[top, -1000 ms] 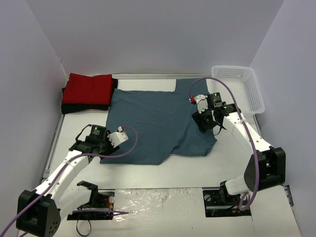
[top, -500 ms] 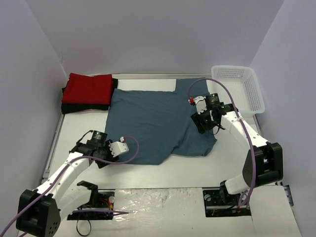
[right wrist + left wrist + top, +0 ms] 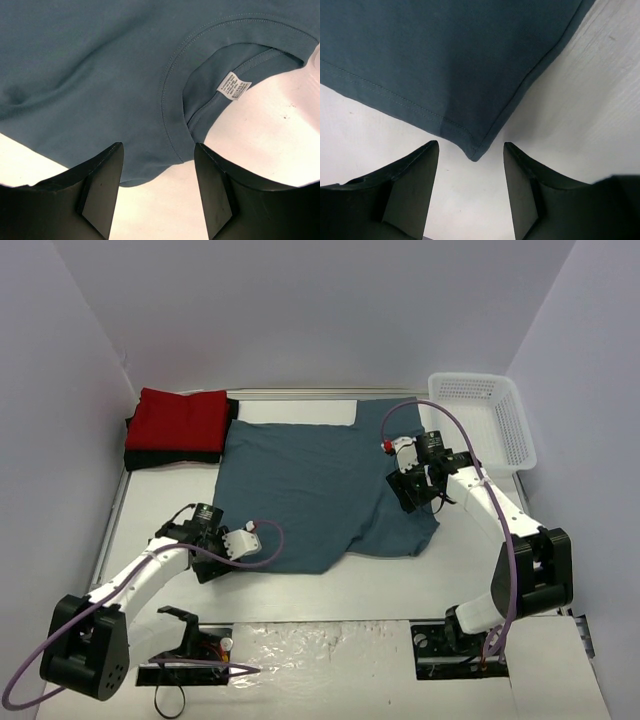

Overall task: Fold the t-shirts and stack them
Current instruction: Flatten out the tshirt

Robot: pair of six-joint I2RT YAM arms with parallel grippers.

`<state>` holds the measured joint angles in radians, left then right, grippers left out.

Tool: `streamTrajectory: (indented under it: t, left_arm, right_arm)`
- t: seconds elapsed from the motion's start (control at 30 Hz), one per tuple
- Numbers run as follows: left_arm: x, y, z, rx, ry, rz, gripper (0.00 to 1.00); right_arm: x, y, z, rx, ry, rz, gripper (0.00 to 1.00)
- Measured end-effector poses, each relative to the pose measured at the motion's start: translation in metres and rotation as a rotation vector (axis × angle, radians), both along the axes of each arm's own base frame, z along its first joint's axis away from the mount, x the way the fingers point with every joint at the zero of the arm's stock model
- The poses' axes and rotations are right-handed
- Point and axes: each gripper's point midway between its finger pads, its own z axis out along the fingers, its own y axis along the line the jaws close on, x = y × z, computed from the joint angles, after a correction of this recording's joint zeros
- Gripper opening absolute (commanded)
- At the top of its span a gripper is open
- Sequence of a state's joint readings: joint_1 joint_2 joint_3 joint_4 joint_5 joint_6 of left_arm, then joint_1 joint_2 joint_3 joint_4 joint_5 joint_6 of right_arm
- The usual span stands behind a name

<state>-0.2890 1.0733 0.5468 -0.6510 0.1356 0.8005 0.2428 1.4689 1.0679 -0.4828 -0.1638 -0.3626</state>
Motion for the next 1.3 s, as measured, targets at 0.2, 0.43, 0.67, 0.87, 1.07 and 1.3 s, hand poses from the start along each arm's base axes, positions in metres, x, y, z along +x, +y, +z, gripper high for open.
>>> streamTrajectory:
  t: [0.2,0.43,0.67,0.87,1.07,1.3]
  left_arm:
    - [0.003,0.005,-0.008,0.051,0.028,0.006,0.42]
    - [0.011,0.009,-0.012,0.095,0.032,0.023,0.02]
    - [0.022,0.005,0.004,0.075,-0.018,0.044,0.02]
    - [0.066,-0.010,0.063,-0.009,-0.196,0.134,0.02]
    - [0.097,-0.023,0.092,-0.077,-0.255,0.227,0.02]
    - [0.113,-0.018,0.077,-0.040,-0.233,0.347,0.02]
  right_arm:
    - [0.000,-0.001,0.000,0.000,0.000,-0.002,0.55]
    - [0.001,-0.006,0.000,-0.030,-0.005,-0.010,0.54]
    - [-0.023,-0.018,-0.002,-0.099,0.080,0.071,0.53]
    - [-0.056,-0.021,-0.005,-0.147,0.205,0.205,0.54]
    - [-0.078,-0.007,-0.020,-0.179,0.294,0.350,0.53]
    - [-0.097,0.006,-0.048,-0.209,0.424,0.464,0.52]
